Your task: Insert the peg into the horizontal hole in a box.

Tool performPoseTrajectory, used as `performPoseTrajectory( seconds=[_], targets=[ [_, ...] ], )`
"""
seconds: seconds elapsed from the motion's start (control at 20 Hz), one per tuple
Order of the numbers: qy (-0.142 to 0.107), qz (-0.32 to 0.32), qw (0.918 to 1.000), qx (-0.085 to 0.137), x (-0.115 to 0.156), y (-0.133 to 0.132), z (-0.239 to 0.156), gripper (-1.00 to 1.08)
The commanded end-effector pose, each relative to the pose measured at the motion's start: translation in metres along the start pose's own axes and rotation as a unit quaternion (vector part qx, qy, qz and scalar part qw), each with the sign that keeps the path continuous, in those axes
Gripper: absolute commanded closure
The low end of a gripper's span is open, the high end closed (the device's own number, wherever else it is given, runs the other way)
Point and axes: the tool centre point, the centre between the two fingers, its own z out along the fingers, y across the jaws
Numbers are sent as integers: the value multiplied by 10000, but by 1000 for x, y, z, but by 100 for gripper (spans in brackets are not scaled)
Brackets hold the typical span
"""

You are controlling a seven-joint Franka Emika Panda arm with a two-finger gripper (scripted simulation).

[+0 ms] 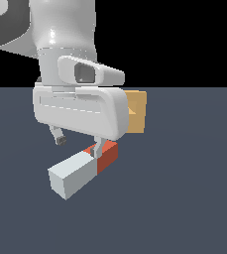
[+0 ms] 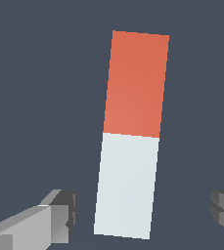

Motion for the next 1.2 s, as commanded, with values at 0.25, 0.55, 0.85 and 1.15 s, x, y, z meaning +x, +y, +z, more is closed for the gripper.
performPoseTrajectory(
  seconds=[0.25, 0.55, 0.85, 1.15],
  targets=[
    [17, 457, 9989, -38, -12, -8, 11, -92],
    [15, 447, 9990, -33, -12, -8, 14, -92],
    [17, 462, 9989, -35, -12, -9, 35, -92],
    [20, 473, 9989, -36, -12, -9, 58, -92]
  ],
)
